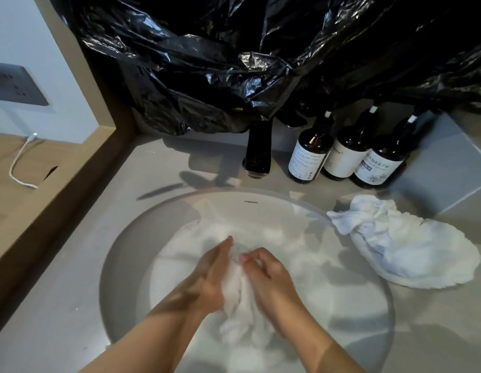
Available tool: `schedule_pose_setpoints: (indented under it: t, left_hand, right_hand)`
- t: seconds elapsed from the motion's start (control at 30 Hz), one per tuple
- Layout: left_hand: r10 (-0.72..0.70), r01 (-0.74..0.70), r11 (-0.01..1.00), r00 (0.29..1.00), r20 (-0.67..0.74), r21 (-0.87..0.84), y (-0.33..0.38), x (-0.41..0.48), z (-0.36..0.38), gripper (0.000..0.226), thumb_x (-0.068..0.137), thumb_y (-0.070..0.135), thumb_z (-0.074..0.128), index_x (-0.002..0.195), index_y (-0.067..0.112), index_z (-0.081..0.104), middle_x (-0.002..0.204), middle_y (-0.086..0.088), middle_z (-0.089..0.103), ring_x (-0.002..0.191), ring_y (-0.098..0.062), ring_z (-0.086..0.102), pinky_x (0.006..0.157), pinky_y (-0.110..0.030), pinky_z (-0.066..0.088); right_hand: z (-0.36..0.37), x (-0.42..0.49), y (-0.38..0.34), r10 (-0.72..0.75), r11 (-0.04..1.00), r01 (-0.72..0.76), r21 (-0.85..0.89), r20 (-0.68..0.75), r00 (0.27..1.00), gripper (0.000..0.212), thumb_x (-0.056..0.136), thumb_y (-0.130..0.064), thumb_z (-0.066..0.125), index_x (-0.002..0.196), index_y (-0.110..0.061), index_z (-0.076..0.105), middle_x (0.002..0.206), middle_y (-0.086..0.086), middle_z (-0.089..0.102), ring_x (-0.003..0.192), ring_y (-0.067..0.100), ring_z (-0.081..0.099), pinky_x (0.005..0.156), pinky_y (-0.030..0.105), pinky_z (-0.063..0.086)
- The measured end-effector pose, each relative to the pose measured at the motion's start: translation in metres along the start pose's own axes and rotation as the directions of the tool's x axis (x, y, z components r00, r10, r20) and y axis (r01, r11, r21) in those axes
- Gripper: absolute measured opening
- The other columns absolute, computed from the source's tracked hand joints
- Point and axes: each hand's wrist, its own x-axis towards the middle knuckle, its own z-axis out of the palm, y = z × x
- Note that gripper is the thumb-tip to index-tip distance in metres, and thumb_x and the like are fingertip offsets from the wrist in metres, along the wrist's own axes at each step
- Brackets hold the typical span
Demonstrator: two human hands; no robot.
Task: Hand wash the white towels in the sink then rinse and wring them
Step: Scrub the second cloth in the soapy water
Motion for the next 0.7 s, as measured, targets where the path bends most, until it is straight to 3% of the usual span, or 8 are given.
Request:
schedule_pose_setpoints:
  t: [0.07,0.13,0.2,0.3,0.37,0.47,0.57,0.7]
  left_hand:
    - [-0.143,0.161,0.980,0.977,0.157,-0.113,0.011,-0.004,-0.005,0.042,0.093,0.046,0.047,0.092,0.011,0.069,0.079,-0.003,0.069,0.073,-0.013,0.066,0.074,-0.027,0.047]
    - [-0.220,0.260,0.944,0.955,0.199,-0.201,0.016,0.001,-0.014,0.043,0.090,0.042,0.049,0.086,0.006,0.073,0.083,-0.012,0.072,0.075,-0.023,0.069,0.073,-0.031,0.053]
    - [-0.224,0.250,0.945,0.965,0.137,-0.210,0.017,0.011,-0.022,0.036,0.088,0.035,0.057,0.088,0.003,0.074,0.085,-0.014,0.072,0.071,-0.023,0.069,0.065,-0.027,0.056]
    - [-0.109,0.117,0.988,0.991,-0.077,0.097,0.006,0.026,-0.036,0.037,0.083,0.026,0.070,0.104,-0.003,0.065,0.082,-0.015,0.068,0.061,-0.014,0.059,0.056,-0.019,0.047]
    - [0.062,-0.003,0.947,0.983,-0.173,0.321,0.004,0.029,-0.040,0.020,0.084,0.023,0.069,0.093,0.006,0.067,0.064,0.002,0.057,0.049,-0.006,0.045,0.044,-0.014,0.036]
    - [0.181,-0.111,0.933,0.967,-0.180,0.341,0.006,0.030,-0.037,0.020,0.083,0.032,0.067,0.098,0.020,0.065,0.075,0.009,0.056,0.065,-0.007,0.048,0.065,-0.022,0.041]
    - [0.078,0.040,0.917,0.958,-0.275,0.398,-0.007,0.043,-0.038,0.036,0.073,0.043,0.066,0.102,0.022,0.058,0.086,0.000,0.057,0.077,-0.015,0.051,0.074,-0.030,0.044]
    - [-0.132,0.192,0.959,0.954,-0.268,0.208,-0.021,0.053,-0.038,0.035,0.066,0.036,0.073,0.077,0.011,0.051,0.062,-0.001,0.042,0.052,-0.017,0.040,0.047,-0.024,0.029]
  right_hand:
    - [-0.018,0.005,0.002,0.058,0.998,-0.058,-0.034,-0.013,0.998,0.022,0.091,-0.030,0.061,0.072,-0.017,0.059,0.062,-0.005,0.054,0.056,0.008,0.048,0.055,0.020,0.038]
    - [-0.037,0.011,0.003,0.081,0.988,-0.087,-0.126,-0.046,0.996,0.016,0.087,-0.028,0.065,0.074,-0.019,0.065,0.068,-0.005,0.059,0.057,0.009,0.051,0.054,0.019,0.038]
    - [-0.049,0.015,0.004,0.055,0.948,-0.066,-0.312,-0.045,0.997,0.006,0.088,-0.022,0.064,0.087,-0.018,0.070,0.088,-0.004,0.066,0.073,0.009,0.060,0.063,0.016,0.043]
    - [-0.062,0.020,0.005,-0.130,0.821,0.086,-0.565,-0.039,0.991,0.021,0.092,-0.010,0.056,0.105,-0.017,0.071,0.113,-0.003,0.067,0.104,0.012,0.061,0.084,0.010,0.040]
    - [-0.064,0.018,-0.002,-0.263,0.849,0.169,-0.500,-0.124,0.957,0.026,0.092,-0.005,0.055,0.104,-0.023,0.070,0.106,-0.007,0.067,0.092,0.000,0.058,0.078,0.000,0.036]
    - [-0.065,0.024,-0.005,-0.240,0.967,0.202,-0.153,-0.290,0.927,0.038,0.085,-0.008,0.067,0.104,-0.040,0.058,0.095,-0.013,0.061,0.072,-0.003,0.053,0.072,0.008,0.041]
    - [-0.058,0.031,0.010,-0.005,1.000,0.007,0.007,-0.200,0.980,0.053,0.082,-0.008,0.072,0.124,-0.031,0.047,0.111,-0.005,0.054,0.085,0.010,0.056,0.071,0.021,0.048]
    - [-0.046,0.047,0.030,0.178,0.981,-0.189,-0.051,-0.170,0.969,0.058,0.085,-0.015,0.070,0.136,-0.015,0.042,0.121,0.005,0.051,0.101,0.021,0.056,0.076,0.024,0.046]
